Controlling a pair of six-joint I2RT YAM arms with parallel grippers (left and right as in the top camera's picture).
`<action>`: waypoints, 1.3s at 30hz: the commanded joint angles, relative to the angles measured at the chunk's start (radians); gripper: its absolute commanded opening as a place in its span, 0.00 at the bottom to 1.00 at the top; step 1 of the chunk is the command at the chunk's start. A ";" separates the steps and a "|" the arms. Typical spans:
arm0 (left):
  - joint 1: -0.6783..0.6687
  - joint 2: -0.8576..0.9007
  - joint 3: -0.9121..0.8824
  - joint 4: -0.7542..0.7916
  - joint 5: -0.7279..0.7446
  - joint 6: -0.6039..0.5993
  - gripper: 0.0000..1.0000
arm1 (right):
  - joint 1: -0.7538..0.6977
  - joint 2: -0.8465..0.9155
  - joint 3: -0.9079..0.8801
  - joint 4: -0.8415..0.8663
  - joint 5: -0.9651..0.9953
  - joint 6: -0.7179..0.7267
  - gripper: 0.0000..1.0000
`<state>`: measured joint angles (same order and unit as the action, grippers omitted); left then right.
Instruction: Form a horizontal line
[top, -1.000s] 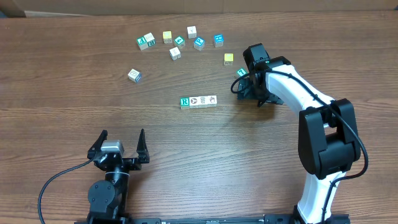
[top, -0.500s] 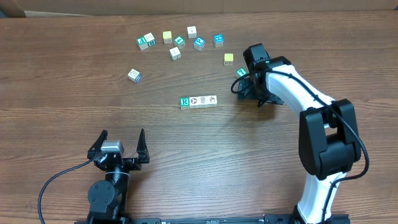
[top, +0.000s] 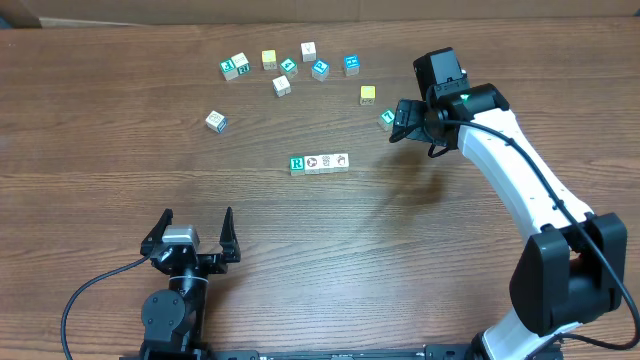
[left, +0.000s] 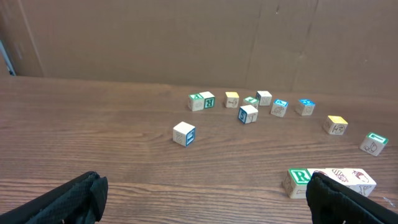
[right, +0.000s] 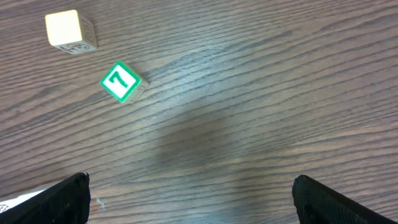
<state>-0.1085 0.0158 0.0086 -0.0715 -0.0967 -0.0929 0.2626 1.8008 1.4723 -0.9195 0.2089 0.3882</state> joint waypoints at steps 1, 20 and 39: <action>0.012 -0.011 -0.004 0.001 0.012 0.027 1.00 | -0.002 -0.073 -0.002 0.009 -0.011 -0.003 1.00; 0.012 -0.011 -0.004 0.001 0.012 0.027 1.00 | -0.003 -0.502 -0.451 0.233 -0.019 -0.083 1.00; 0.012 -0.011 -0.004 0.001 0.012 0.026 1.00 | -0.030 -0.940 -0.966 0.704 -0.055 -0.099 1.00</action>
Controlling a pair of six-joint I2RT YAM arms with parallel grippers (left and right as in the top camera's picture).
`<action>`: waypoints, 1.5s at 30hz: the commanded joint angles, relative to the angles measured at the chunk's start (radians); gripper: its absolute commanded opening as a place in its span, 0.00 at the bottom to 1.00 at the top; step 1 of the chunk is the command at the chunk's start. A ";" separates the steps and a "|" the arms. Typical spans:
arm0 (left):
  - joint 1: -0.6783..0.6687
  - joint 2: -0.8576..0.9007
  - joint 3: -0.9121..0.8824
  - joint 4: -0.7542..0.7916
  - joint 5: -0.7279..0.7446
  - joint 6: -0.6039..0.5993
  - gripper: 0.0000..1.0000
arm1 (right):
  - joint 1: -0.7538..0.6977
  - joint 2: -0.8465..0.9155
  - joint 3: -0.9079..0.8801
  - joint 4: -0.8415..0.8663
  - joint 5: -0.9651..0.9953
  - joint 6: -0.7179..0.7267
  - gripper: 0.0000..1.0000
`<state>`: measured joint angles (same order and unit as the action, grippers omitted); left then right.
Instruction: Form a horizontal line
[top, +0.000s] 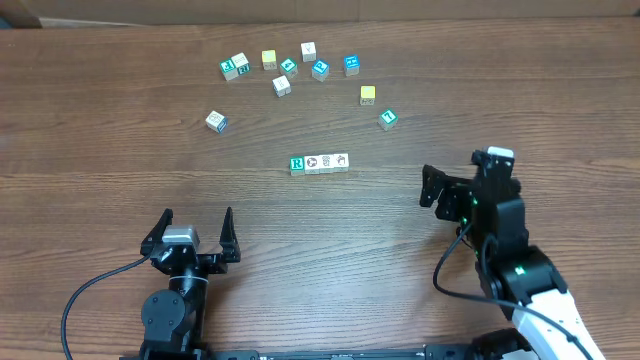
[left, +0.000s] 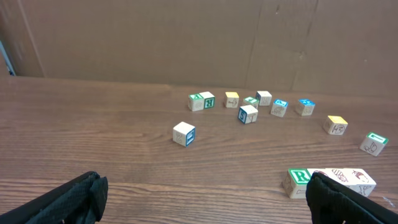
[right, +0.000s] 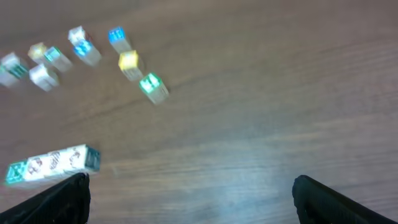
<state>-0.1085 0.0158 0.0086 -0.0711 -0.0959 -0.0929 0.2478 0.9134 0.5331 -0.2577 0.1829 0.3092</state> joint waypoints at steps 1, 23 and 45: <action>0.012 -0.011 -0.004 0.000 0.011 0.026 1.00 | -0.024 -0.071 -0.039 0.070 -0.060 -0.037 1.00; 0.012 -0.011 -0.004 0.000 0.011 0.027 0.99 | -0.158 -0.553 -0.402 0.427 -0.155 -0.079 1.00; 0.012 -0.011 -0.004 0.000 0.011 0.027 1.00 | -0.185 -0.879 -0.525 0.173 -0.152 -0.082 1.00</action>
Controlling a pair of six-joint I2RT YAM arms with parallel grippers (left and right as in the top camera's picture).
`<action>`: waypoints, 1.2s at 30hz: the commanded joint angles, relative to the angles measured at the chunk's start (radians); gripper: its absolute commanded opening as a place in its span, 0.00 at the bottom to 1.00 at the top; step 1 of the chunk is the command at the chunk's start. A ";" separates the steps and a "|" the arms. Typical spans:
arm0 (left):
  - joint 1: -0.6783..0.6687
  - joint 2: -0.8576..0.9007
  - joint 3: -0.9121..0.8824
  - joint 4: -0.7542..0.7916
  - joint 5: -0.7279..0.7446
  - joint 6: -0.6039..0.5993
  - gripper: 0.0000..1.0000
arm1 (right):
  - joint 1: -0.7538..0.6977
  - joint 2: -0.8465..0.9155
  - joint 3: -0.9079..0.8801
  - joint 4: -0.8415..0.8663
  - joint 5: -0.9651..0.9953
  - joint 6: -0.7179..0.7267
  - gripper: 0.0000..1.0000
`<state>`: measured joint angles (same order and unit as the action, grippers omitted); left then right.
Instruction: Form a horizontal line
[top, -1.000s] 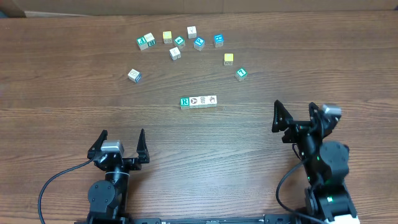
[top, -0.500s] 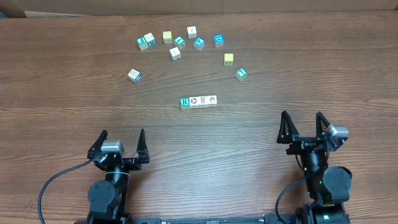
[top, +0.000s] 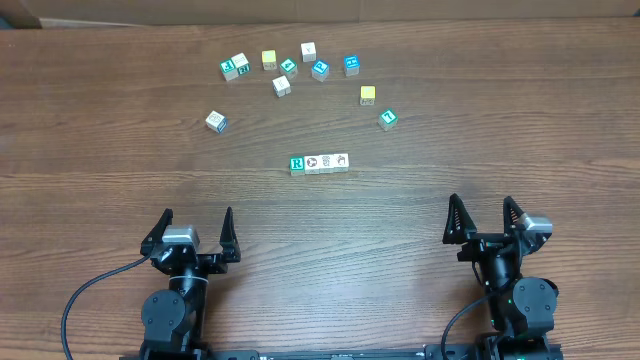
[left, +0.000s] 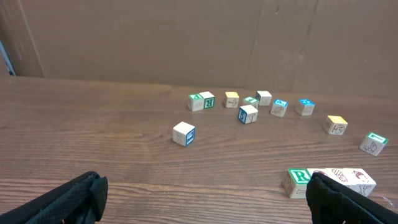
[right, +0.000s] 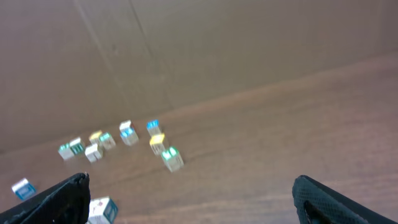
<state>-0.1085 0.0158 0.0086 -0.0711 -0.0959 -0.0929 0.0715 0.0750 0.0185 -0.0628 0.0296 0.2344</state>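
Observation:
A short row of small picture blocks (top: 319, 162), starting with a green R block (left: 298, 179), lies mid-table. Loose blocks are scattered behind it: a green-topped one (top: 387, 119), a yellow one (top: 368, 95), a blue-edged one (top: 216, 121) and a cluster (top: 285, 68) at the back. My left gripper (top: 193, 234) stands open at the near left edge, nothing between its fingers. At the near right edge my right gripper (top: 487, 221) is open and empty too. In the right wrist view the green-topped block (right: 172, 157) shows blurred.
A brown cardboard wall (left: 186, 37) stands behind the table's far edge. The wooden table (top: 100, 160) stretches wide on both sides of the blocks.
My right arm has drawn back from mid-right of the table to the near right edge, its gripper open. The left arm and all blocks are unchanged.
My right gripper was open beside the green-topped block at the back right, the row of blocks lying mid-table. Then the arm was lower on the right side. Now it rests at the near edge, and no block has shifted.

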 joint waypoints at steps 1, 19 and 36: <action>0.012 -0.011 -0.004 0.000 0.011 0.027 0.99 | -0.009 -0.050 -0.011 -0.019 0.001 -0.013 1.00; 0.012 -0.011 -0.004 0.000 0.011 0.026 1.00 | -0.017 -0.073 -0.011 -0.021 -0.017 -0.113 1.00; 0.012 -0.011 -0.004 0.000 0.011 0.027 1.00 | -0.017 -0.072 -0.011 -0.021 -0.017 -0.112 1.00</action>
